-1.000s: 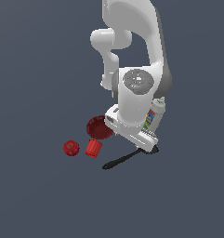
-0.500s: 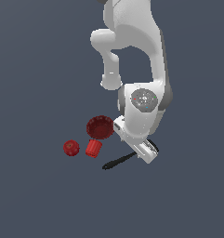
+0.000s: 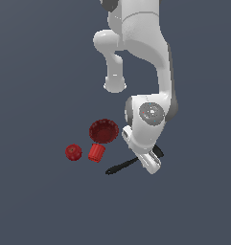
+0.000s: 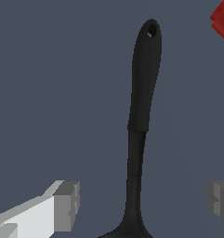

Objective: Pick up a designated object from a clutter of objects.

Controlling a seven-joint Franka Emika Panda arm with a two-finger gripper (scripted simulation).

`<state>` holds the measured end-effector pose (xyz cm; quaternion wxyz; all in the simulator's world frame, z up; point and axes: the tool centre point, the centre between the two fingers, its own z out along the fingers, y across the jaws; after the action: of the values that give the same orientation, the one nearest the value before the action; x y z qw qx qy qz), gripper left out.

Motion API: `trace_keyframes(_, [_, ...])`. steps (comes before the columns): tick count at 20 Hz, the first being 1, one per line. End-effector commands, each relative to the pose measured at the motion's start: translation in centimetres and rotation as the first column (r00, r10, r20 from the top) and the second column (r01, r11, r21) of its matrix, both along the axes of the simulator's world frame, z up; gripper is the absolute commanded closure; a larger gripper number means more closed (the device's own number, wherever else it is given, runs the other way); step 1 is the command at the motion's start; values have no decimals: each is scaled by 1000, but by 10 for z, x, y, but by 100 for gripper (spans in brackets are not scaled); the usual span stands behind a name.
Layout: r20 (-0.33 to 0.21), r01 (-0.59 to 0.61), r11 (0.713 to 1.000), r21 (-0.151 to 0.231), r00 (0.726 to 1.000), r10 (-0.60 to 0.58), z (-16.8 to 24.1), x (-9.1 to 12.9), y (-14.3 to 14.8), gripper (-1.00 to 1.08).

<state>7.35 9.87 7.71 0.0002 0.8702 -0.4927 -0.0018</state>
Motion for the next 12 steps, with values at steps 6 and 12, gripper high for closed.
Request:
trace_keyframes(6, [3, 44, 999, -1, 999, -44, -10, 1, 4, -92])
trace_keyframes(12, [2, 41, 999, -1, 999, -41, -15, 0, 4, -92])
